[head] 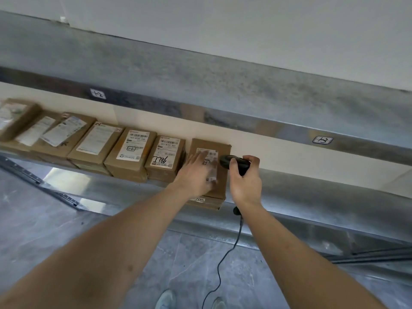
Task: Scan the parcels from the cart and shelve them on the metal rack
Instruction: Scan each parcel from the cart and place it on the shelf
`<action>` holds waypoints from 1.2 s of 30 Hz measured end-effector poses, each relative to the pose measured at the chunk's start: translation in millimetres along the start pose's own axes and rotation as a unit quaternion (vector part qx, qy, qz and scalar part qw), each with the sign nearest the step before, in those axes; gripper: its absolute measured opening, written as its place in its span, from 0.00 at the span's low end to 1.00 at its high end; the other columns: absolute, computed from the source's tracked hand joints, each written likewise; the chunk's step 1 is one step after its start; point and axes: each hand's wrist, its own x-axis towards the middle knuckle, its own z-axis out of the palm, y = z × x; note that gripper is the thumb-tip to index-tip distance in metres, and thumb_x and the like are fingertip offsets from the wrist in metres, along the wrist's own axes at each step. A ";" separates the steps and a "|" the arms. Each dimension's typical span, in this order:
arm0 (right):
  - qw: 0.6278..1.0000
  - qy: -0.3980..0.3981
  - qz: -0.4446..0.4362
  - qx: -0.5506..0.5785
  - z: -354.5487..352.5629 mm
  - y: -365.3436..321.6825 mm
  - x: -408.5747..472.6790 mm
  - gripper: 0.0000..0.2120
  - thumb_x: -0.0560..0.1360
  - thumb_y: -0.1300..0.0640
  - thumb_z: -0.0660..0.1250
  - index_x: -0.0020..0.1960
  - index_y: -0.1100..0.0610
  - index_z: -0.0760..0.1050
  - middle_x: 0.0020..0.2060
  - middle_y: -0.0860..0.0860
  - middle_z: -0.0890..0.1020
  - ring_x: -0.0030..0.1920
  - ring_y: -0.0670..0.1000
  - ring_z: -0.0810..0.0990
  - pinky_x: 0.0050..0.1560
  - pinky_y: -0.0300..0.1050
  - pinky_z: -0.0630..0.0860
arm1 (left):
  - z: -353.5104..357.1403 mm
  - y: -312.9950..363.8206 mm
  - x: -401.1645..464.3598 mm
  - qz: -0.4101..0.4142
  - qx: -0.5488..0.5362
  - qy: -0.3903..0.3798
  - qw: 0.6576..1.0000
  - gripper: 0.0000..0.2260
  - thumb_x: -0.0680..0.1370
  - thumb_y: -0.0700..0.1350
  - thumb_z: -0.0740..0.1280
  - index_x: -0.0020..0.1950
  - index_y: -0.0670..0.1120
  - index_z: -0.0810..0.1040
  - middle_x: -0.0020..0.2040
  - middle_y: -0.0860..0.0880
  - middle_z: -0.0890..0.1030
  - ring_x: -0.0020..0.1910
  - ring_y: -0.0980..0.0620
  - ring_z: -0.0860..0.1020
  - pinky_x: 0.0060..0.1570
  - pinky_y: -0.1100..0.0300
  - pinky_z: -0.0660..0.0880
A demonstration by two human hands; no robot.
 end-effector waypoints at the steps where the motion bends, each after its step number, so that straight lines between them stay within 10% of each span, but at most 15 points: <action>1: 1.000 0.005 0.001 -0.003 0.3 -1.1 -0.8 0.15 0.84 0.43 0.64 0.67 0.47 0.66 0.48 0.47 0.83 0.49 0.54 0.82 0.49 0.48 0.75 | 2.8 3.5 2.7 0.004 0.010 -0.027 1.000 0.37 0.79 0.56 0.71 0.85 0.51 0.59 0.85 0.41 0.52 0.85 0.39 0.49 0.82 0.44 0.50; 5: 1.000 0.020 0.000 -0.007 -2.2 -3.7 -2.9 0.15 0.84 0.44 0.64 0.66 0.47 0.66 0.47 0.45 0.81 0.49 0.54 0.82 0.49 0.48 0.76 | 10.2 7.0 6.9 -0.025 0.038 -0.107 0.993 0.52 0.77 0.70 0.65 0.86 0.47 0.40 0.86 0.41 0.40 0.84 0.40 0.39 0.83 0.42 0.43; 14: 1.000 0.028 0.008 -0.003 -7.7 -5.2 -10.8 0.16 0.84 0.45 0.63 0.68 0.49 0.66 0.50 0.47 0.80 0.50 0.53 0.81 0.50 0.46 0.74 | 9.0 -5.1 6.0 -0.080 0.065 -0.127 0.986 0.58 0.72 0.79 0.59 0.85 0.44 0.36 0.83 0.36 0.33 0.83 0.35 0.36 0.83 0.41 0.42; 26: 0.999 0.053 0.010 -0.005 -11.5 -10.5 -25.4 0.16 0.84 0.43 0.63 0.68 0.47 0.66 0.50 0.46 0.80 0.52 0.55 0.82 0.54 0.52 0.79 | -3.5 -13.1 7.7 -0.065 0.065 -0.126 0.988 0.57 0.72 0.79 0.61 0.86 0.45 0.43 0.85 0.37 0.40 0.84 0.34 0.40 0.83 0.41 0.43; 36: 0.980 0.197 0.016 0.032 -52.0 2.5 -101.3 0.14 0.83 0.42 0.63 0.65 0.46 0.66 0.50 0.46 0.81 0.49 0.52 0.81 0.50 0.49 0.76 | -23.6 71.1 -41.1 0.129 0.060 -0.056 0.988 0.33 0.80 0.58 0.69 0.81 0.46 0.65 0.84 0.42 0.58 0.80 0.35 0.59 0.78 0.42 0.60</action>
